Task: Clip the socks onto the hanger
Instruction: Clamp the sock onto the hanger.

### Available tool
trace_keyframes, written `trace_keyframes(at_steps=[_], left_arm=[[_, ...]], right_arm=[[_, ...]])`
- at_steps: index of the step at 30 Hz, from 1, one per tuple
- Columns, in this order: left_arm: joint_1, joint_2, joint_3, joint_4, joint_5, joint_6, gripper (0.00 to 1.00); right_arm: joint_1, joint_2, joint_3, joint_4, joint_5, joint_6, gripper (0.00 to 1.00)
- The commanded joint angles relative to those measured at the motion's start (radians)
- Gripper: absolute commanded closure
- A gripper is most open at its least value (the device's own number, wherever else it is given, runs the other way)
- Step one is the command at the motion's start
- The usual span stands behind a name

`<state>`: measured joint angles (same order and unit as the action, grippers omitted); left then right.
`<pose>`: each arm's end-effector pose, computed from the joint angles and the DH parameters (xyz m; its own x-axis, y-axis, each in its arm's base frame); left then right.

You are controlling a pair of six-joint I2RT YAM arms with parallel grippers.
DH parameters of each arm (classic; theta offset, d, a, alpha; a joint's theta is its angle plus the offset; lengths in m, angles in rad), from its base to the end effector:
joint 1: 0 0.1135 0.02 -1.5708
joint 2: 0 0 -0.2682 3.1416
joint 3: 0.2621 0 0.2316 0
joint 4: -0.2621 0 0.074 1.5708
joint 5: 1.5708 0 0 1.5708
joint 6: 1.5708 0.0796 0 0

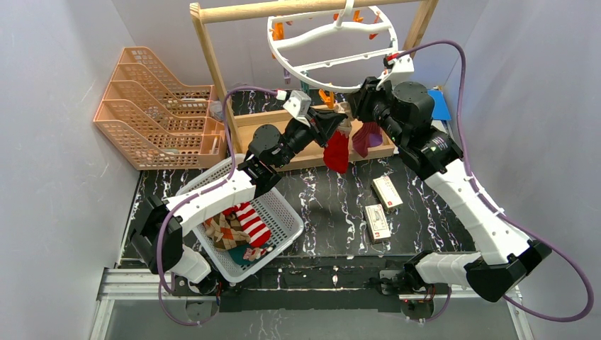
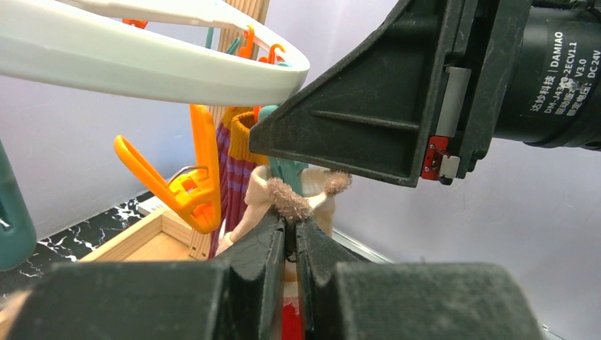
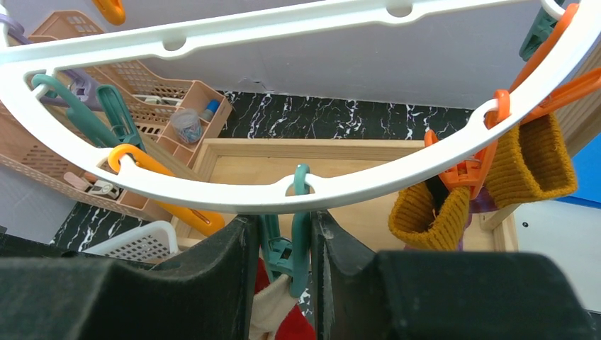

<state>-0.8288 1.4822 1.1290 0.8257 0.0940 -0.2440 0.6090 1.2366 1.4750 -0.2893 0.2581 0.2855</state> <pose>0.2400 -0.2729 0.4293 0.1075 -0.4732 -0.8744 0.8412 0.5120 -0.1737 0.2462 0.1469 0.4703 -0.1369 0.2365 -0.9619 -0.3183 0.9091 0.2688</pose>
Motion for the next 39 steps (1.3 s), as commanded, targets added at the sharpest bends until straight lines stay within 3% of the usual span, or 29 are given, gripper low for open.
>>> trace_keyframes(at_steps=[1, 4, 7, 14, 21, 30, 39], left_arm=[[-0.005, -0.033, 0.035, 0.039, -0.007, 0.002, 1.0], [-0.005, -0.03, 0.037, 0.039, -0.007, 0.005, 1.0], [-0.004, -0.027, 0.038, 0.039, -0.008, 0.012, 1.0], [-0.005, -0.019, 0.033, 0.039, -0.013, 0.017, 1.0], [-0.005, -0.018, 0.035, 0.038, -0.013, 0.022, 1.0], [-0.005, -0.013, 0.037, 0.034, -0.006, 0.021, 1.0], [-0.004, -0.018, 0.031, 0.035, -0.006, 0.018, 1.0]], right_arm=[[-0.004, -0.035, -0.001, 0.042, -0.011, 0.01, 0.9], [-0.003, -0.043, -0.004, 0.041, -0.023, 0.011, 0.65], [-0.003, -0.049, 0.005, 0.031, -0.032, 0.013, 0.5], [-0.004, -0.045, 0.078, -0.038, -0.073, 0.015, 0.34], [-0.004, -0.037, 0.16, -0.153, -0.085, -0.021, 0.29], [-0.003, -0.016, 0.214, -0.238, -0.041, -0.029, 0.3], [-0.004, -0.023, 0.146, -0.127, -0.042, -0.039, 0.32]])
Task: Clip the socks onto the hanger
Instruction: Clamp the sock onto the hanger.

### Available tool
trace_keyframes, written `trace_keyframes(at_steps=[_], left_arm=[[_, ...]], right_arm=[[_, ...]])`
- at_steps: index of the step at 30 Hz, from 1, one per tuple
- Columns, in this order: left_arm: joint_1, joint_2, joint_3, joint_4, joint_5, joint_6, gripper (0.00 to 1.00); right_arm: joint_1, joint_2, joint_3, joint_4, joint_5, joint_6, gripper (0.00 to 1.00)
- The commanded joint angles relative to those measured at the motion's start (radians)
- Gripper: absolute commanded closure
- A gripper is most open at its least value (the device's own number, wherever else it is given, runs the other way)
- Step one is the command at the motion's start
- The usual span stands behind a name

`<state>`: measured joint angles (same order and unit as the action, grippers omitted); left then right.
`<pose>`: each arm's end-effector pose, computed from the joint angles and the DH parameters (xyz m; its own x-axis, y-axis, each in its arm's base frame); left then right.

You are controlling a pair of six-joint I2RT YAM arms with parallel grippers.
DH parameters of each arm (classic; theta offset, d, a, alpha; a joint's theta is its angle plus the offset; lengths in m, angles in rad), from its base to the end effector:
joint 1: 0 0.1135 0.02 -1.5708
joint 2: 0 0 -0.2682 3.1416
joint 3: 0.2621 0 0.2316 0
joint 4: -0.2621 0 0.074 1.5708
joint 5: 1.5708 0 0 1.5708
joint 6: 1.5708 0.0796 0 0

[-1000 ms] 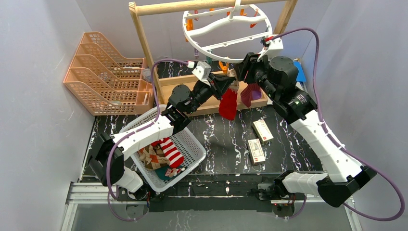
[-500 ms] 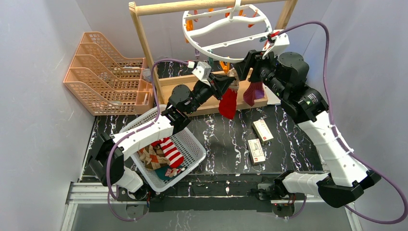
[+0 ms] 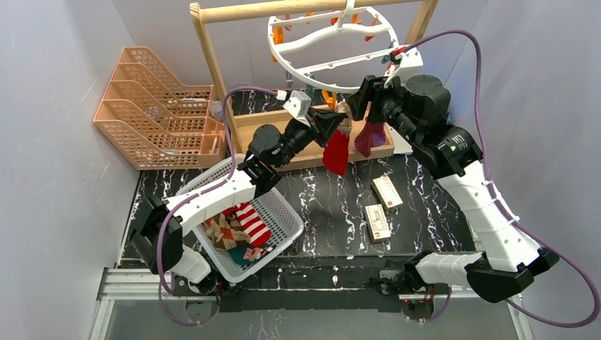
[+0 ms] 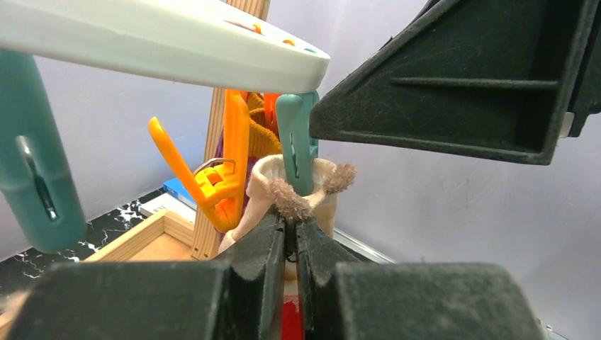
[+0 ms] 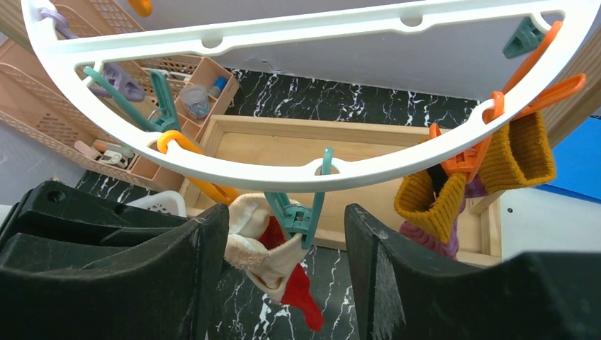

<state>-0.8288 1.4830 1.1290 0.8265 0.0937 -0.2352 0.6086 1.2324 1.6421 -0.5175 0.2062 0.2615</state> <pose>0.2402 -0.2730 0.4292 0.1149 -0.4687 -0.8758 0.8401 0.5164 -0.1661 0.2253 0.1371 0.4943 -0.1868 0.1783 -0.9661 -0.3564 0.9041 0.2358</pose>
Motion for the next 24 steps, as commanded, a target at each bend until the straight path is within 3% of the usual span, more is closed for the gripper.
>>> trace_keyframes(at_steps=[1, 13, 24], left_arm=[[-0.004, -0.022, 0.028, 0.034, -0.006, 0.011, 1.0], [-0.005, -0.035, 0.021, 0.034, -0.009, 0.017, 1.0], [-0.005, -0.033, 0.021, 0.034, -0.006, 0.017, 1.0]], right_arm=[[-0.004, -0.028, -0.044, 0.134, 0.008, -0.02, 0.32], [-0.004, -0.071, -0.179, 0.315, 0.021, -0.034, 0.34], [-0.003, -0.07, -0.18, 0.336, 0.032, -0.034, 0.38]])
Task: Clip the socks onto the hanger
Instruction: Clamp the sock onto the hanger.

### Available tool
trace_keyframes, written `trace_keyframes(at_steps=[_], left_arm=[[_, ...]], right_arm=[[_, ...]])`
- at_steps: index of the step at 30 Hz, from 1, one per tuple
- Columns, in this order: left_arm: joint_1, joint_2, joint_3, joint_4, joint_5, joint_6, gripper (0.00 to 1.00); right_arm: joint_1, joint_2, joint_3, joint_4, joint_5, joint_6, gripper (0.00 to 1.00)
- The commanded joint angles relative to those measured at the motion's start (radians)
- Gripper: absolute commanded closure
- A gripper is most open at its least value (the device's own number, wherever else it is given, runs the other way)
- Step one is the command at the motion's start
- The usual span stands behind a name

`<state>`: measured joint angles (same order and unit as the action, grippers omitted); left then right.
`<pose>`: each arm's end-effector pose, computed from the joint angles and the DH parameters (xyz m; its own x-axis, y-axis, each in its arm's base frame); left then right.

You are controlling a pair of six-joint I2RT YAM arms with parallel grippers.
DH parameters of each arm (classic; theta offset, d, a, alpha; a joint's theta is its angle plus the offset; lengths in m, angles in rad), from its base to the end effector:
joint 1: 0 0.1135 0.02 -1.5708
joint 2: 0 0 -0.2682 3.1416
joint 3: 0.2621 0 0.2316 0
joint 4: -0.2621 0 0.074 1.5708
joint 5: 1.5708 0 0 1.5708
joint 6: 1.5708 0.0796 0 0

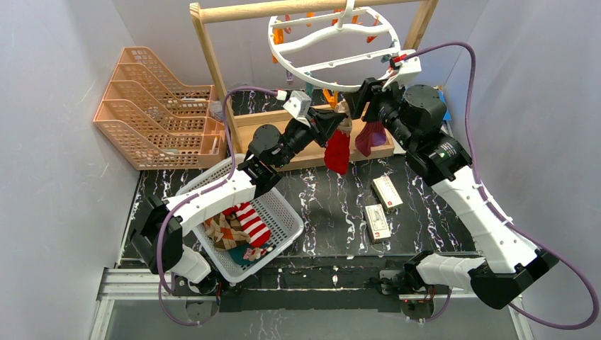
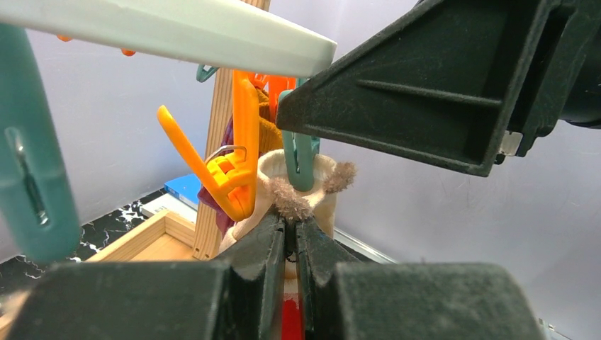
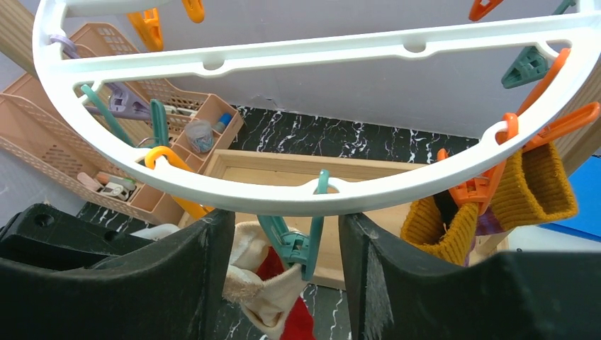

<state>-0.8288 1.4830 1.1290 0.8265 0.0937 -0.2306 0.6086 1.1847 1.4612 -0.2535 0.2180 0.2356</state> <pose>0.2402 -0.2730 0.4292 0.1188 -0.4663 -0.8766 0.8396 0.5185 -0.1621 0.2309 0.1399 0.4842 -0.0705 0.2286 -0.9710 -0.3747 0.8960 0.2382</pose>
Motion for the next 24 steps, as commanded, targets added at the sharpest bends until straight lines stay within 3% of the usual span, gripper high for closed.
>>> trace_keyframes(at_steps=[1, 16, 24], left_arm=[[-0.004, -0.033, 0.021, 0.034, -0.005, 0.011, 1.0], [-0.005, -0.035, 0.03, 0.034, 0.0, 0.008, 1.0], [-0.005, -0.054, 0.027, 0.034, -0.001, 0.008, 1.0]], right_arm=[[-0.004, -0.021, 0.0, 0.072, 0.02, -0.009, 0.38], [-0.003, -0.014, -0.003, 0.066, 0.03, -0.009, 0.62], [-0.004, -0.023, -0.014, 0.061, 0.032, -0.005, 0.69]])
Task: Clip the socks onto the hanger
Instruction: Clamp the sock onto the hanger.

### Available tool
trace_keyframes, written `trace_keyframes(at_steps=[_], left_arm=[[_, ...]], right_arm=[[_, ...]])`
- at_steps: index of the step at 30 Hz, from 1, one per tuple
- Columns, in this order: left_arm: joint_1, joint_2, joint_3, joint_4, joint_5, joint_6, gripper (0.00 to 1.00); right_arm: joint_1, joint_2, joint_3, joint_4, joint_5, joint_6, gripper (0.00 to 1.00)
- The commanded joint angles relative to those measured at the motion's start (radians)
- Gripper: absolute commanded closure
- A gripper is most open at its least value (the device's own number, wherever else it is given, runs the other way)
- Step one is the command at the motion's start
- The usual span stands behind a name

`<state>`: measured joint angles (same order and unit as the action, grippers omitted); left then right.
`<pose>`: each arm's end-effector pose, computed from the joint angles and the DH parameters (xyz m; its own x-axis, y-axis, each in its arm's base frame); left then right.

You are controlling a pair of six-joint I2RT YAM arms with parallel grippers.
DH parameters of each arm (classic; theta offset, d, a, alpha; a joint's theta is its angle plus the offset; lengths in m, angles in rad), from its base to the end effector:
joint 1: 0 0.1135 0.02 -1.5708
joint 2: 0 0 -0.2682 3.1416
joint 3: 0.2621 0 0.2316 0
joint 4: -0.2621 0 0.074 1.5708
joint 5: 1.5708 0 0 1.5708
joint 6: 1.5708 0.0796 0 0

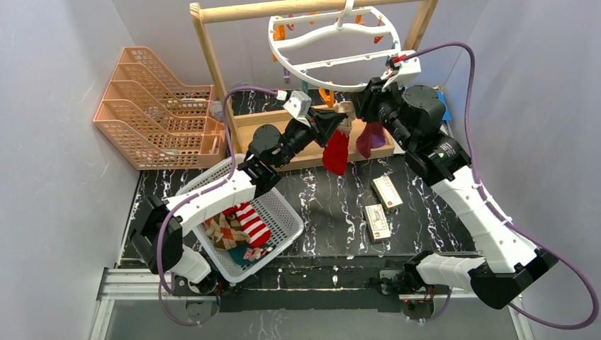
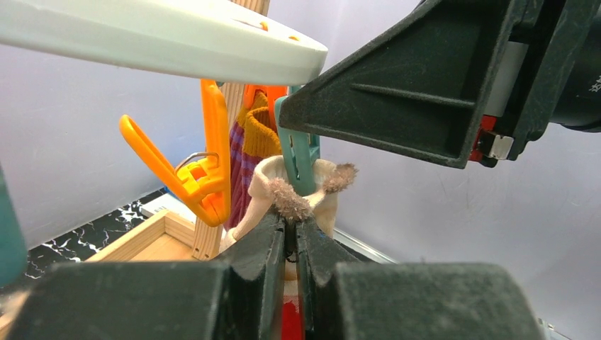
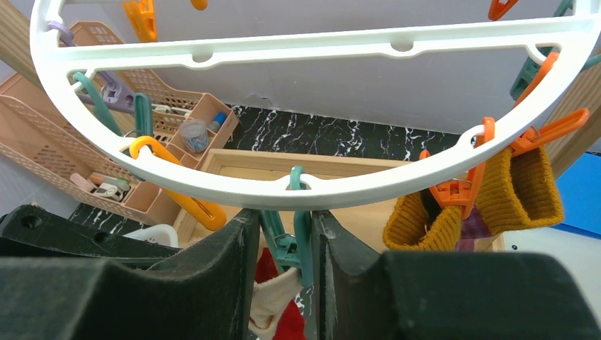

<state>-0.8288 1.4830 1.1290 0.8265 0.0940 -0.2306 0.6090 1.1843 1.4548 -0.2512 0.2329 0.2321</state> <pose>0.2402 -0.2730 0.4292 0.1188 -0.4663 -0.8766 0.8397 0.5183 -0.1619 0.2318 0.1393 0.4824 -0.0691 0.2247 -0.9720 -0.3611 0.9026 0.2343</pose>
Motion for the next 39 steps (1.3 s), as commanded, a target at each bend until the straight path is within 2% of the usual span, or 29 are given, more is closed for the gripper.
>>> trace_keyframes(at_steps=[1, 14, 19, 22, 28, 34, 39], left_arm=[[-0.005, -0.056, 0.025, 0.034, -0.002, 0.009, 1.0], [-0.005, -0.048, 0.037, 0.033, 0.013, -0.014, 1.0], [-0.005, -0.038, 0.028, 0.034, 0.025, -0.012, 1.0], [-0.004, -0.035, 0.027, 0.033, 0.022, -0.01, 0.99], [-0.004, -0.027, 0.031, 0.034, 0.031, -0.013, 0.9], [-0.005, -0.032, 0.027, 0.033, 0.058, -0.008, 0.74], [-0.005, -0.028, 0.033, 0.033, 0.068, -0.021, 0.7]], right_arm=[[-0.004, -0.023, -0.008, 0.059, 0.016, -0.002, 0.69], [-0.003, -0.033, -0.019, 0.055, 0.009, 0.014, 0.67], [-0.004, -0.038, -0.008, 0.04, 0.003, 0.027, 0.49], [-0.003, -0.046, -0.003, 0.036, 0.0, 0.032, 0.43], [-0.004, -0.063, 0.01, 0.02, -0.005, 0.045, 0.38], [-0.004, -0.094, 0.017, -0.004, -0.008, 0.062, 0.31], [-0.004, -0.127, 0.021, -0.027, 0.004, 0.086, 0.29]])
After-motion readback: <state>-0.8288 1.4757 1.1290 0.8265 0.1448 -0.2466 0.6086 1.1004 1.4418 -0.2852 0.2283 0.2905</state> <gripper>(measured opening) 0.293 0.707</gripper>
